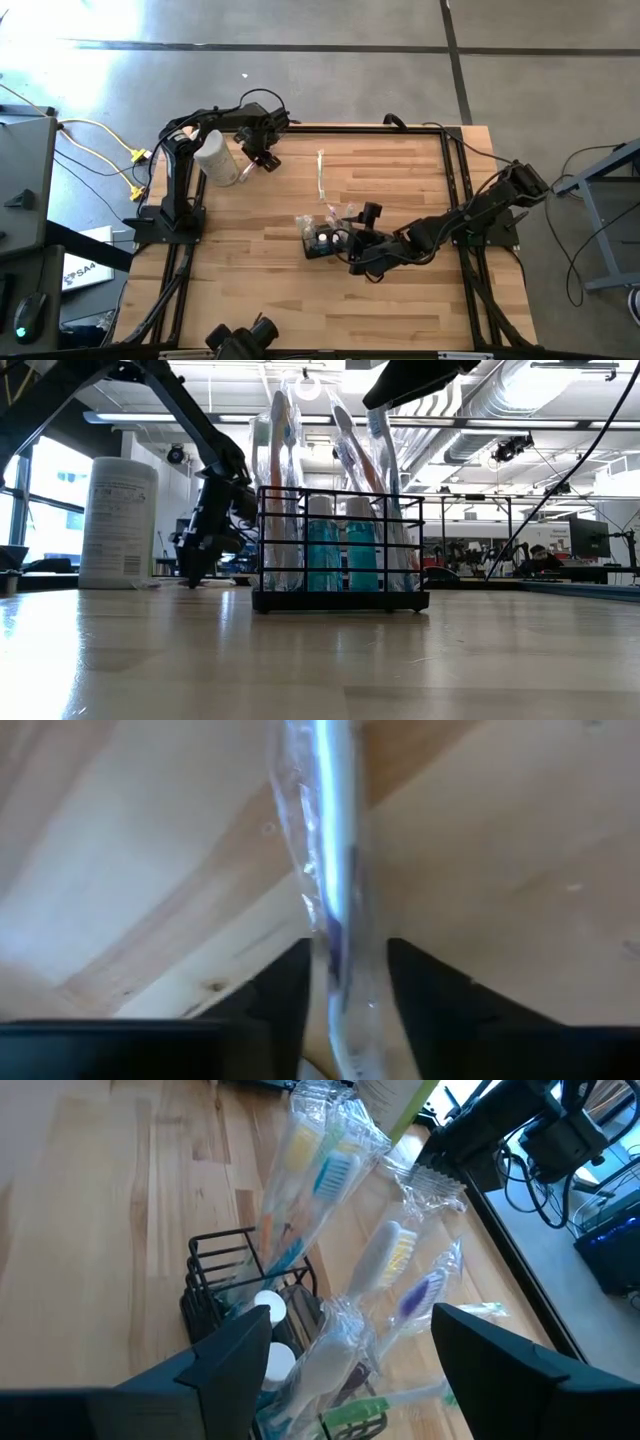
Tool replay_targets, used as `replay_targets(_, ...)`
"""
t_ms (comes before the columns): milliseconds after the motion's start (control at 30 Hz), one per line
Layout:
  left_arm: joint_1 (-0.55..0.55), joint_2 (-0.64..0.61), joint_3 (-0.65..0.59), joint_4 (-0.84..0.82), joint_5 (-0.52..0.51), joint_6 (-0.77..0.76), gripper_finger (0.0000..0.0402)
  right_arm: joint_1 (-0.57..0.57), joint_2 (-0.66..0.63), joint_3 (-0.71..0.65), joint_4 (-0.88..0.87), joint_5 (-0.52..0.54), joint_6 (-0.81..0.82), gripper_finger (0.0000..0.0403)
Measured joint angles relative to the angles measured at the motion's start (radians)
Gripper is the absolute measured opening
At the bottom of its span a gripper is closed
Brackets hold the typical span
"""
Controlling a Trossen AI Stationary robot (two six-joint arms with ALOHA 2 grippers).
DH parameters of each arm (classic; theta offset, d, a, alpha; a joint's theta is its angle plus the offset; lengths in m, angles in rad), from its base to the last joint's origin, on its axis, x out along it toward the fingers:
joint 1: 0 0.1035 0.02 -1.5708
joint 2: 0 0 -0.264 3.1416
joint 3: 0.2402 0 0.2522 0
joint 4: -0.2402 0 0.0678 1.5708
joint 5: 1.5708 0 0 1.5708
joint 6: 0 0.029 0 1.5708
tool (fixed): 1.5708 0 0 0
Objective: Pick & Place toothbrushing station
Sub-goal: Put the purple toothbrush into the black wire organizer
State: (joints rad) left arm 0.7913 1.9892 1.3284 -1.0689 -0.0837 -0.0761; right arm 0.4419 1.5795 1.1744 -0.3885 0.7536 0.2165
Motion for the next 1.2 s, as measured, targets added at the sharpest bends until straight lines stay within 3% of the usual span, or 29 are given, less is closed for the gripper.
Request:
replay_targets(200,-0.037,0.000,-0.002,-0.003,-0.005,0.049,0.0020,0.000,0.000,0.000,-0.014,0.000,0.000,0.0270)
replay_targets(467,-0.128,0.003,0.033,-0.087,-0.129,0.053,0.0012,0.000,0.000,0.000,-0.017,0.003,0.021,0.0270)
replay_targets(667,-0.215,-0.061,0.095,-0.189,-0.246,0.023,0.0012,0.006,0.000,0.000,-0.019,0.003,0.044,0.0270)
replay_targets(1000,-0.421,-0.345,0.194,-0.434,-0.449,-0.126,0.0012,0.043,0.000,0.000,0.008,0.059,0.049,0.0270)
replay_targets(1200,-0.689,-0.570,0.192,-0.498,-0.529,-0.266,0.0012,0.091,-0.004,0.000,0.043,0.059,0.051,0.0270)
